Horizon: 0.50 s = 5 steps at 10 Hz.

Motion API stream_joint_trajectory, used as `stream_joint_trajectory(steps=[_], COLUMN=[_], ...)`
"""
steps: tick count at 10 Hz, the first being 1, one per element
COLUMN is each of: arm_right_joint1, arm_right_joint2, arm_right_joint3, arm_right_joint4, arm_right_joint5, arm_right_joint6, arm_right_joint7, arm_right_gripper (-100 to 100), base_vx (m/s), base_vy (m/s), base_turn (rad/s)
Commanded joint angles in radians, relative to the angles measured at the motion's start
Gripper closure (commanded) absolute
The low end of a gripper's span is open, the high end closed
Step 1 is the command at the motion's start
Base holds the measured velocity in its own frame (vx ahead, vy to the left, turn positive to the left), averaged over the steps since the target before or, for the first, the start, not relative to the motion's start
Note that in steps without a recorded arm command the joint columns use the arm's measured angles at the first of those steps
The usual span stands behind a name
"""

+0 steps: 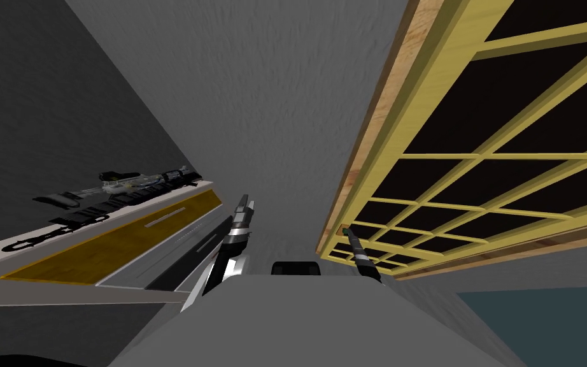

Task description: Pull the door open

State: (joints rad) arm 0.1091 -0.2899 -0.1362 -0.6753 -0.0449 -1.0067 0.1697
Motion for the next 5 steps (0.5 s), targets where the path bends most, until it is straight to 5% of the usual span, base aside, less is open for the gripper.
stream_joint_trajectory(steps=[1, 5], arm_right_joint1=[-0.004, -0.016], arm_right_joint2=[0.008, 0.007], arm_right_joint3=[0.012, 0.03], arm_right_joint4=[0.003, 0.008], arm_right_joint5=[-0.004, -0.044], arm_right_joint6=[0.001, 0.009], arm_right_joint7=[-0.037, -0.144], arm_right_gripper=[100, 100], base_vx=[-0.036, -0.035], base_vy=[-0.024, -0.014], base_turn=[0.037, 0.05])
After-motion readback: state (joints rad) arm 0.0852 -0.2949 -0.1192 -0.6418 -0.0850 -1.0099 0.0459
